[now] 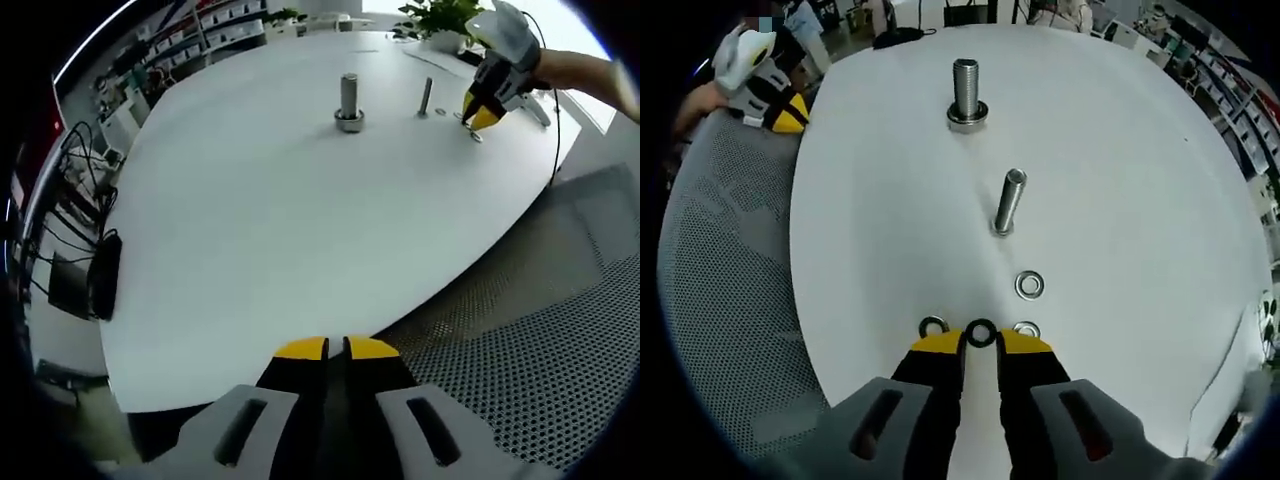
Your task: Place the washer onto the threaded stud by aligning its center hole with the stud, sliding it down to the base, and recovering from edge contact or off-axis alignment until the washer reaches the visible bottom stop.
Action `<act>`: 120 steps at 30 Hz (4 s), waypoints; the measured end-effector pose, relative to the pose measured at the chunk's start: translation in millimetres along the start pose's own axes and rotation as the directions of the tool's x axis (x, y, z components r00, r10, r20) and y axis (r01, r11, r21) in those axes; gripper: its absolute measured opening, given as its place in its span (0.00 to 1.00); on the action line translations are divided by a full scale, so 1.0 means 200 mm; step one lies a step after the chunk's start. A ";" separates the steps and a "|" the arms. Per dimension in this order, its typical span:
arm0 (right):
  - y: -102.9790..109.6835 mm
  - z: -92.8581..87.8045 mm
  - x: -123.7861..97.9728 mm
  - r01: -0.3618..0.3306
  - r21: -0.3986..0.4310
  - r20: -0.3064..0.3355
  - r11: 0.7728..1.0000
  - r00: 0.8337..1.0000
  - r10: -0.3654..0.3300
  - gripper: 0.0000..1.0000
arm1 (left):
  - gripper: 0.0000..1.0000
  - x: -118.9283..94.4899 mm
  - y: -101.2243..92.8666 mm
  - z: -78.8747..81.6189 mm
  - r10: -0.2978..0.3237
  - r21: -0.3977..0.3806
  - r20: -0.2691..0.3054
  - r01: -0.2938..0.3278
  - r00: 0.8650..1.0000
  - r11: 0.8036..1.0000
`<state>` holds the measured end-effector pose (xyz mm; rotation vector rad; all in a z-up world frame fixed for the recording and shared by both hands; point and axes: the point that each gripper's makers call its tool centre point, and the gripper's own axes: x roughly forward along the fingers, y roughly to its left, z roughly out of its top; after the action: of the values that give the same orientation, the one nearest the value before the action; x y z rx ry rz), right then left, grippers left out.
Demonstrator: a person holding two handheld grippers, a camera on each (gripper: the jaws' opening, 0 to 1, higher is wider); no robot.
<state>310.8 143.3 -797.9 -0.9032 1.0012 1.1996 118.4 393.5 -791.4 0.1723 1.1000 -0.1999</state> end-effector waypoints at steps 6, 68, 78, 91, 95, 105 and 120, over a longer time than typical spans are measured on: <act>0.00 0.03 -0.02 0.000 0.019 0.021 1.000 1.000 0.000 0.14 | 0.02 0.00 0.00 0.00 0.004 0.002 0.000 -0.004 1.000 1.000; -0.07 0.39 -0.08 -0.031 -0.048 -0.014 0.998 0.999 0.030 0.14 | 0.00 0.02 0.00 -0.01 -0.023 -0.040 -0.018 0.023 1.000 0.999; -0.06 0.36 0.04 -0.045 -0.054 -0.055 0.998 0.998 0.042 0.14 | 0.00 0.03 0.01 -0.02 -0.021 -0.047 -0.016 0.021 1.000 0.999; -0.07 0.34 0.07 -0.032 -0.035 -0.044 0.999 0.999 0.030 0.17 | 0.00 0.03 0.01 -0.02 -0.019 -0.053 -0.015 0.019 1.000 0.998; -0.07 0.31 0.06 -0.024 -0.023 -0.038 0.999 0.999 0.023 0.19 | 0.00 0.02 0.01 -0.01 -0.018 -0.055 -0.013 0.018 1.000 0.998; 0.02 0.21 0.01 -0.053 0.002 -0.024 0.999 0.998 0.053 0.22 | 0.00 0.02 0.01 -0.02 -0.018 -0.051 -0.016 0.018 1.000 0.999; 0.13 0.05 0.00 -0.101 -0.006 -0.047 0.995 0.994 0.101 0.25 | 0.00 0.02 0.02 -0.01 -0.013 -0.059 -0.008 0.013 1.000 0.998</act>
<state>286.1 156.9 -796.0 -0.8994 1.0907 1.2735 119.5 397.3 -796.3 0.1134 1.1146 -0.1784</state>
